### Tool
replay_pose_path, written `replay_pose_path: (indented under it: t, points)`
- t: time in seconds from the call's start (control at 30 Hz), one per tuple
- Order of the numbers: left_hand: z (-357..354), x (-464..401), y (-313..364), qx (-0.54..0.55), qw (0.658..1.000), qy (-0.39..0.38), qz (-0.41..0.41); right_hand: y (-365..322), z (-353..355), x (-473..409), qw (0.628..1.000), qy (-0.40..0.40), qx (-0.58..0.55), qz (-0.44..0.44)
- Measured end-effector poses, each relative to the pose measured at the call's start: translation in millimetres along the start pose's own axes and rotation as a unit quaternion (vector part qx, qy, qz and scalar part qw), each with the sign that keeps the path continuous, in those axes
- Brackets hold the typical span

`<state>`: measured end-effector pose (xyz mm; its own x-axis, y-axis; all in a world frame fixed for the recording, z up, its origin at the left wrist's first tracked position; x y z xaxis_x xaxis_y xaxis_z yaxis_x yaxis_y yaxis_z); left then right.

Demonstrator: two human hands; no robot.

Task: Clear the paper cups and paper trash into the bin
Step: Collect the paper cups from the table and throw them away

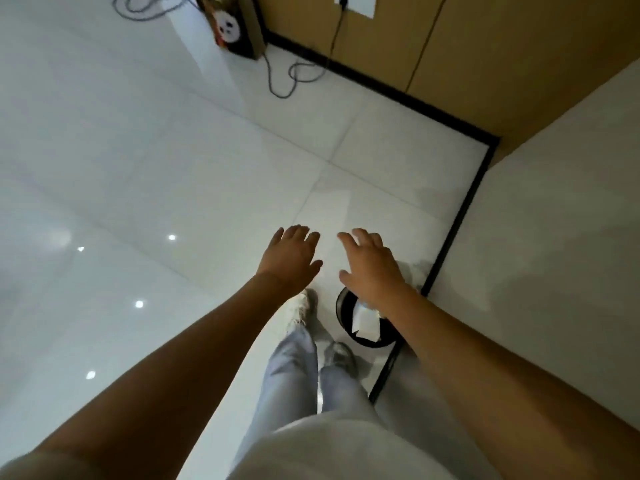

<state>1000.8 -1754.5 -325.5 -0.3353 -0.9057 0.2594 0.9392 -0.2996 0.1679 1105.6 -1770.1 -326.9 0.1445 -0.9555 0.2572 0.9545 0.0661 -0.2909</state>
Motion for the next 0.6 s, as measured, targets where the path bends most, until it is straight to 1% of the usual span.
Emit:
replay_pose_path:
  t: [0.1,0.2,0.3,0.4,0.6]
  points:
    - [51.0,64.4,-60.6,0.014,0.994,0.054,0.091,-99.6,25.3,3.0,0.993,0.004,0.041,0.113]
    - [84.8,143.8,-130.1,0.027,0.976,0.103,0.192,-203.3,30.8,18.6,0.974,-0.007,0.073,0.214]
    - [103.4,239.9,-200.0,0.045,0.943,0.135,0.302,-310.6,24.4,48.3,0.946,-0.016,0.097,0.309]
    - [107.8,341.4,-260.4,0.062,0.903,0.158,0.395,-415.7,7.4,88.3,0.909,-0.026,0.115,0.400]
    - [91.5,537.0,-369.1,0.073,0.831,0.175,0.522,-618.1,-55.7,179.0,0.834,-0.041,0.145,0.531]
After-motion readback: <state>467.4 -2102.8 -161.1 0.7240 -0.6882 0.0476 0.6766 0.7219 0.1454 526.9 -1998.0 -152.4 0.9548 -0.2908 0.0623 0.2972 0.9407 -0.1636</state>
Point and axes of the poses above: each hand's wrist, its own x-axis away from the middle knuckle, its own z-axis out of the back of the hand, y = z × x, the point moved 10 cm from there along -x, towards the middle knuckle, and after that the axes turned 13 degrees about y, right-handed, at the moved point
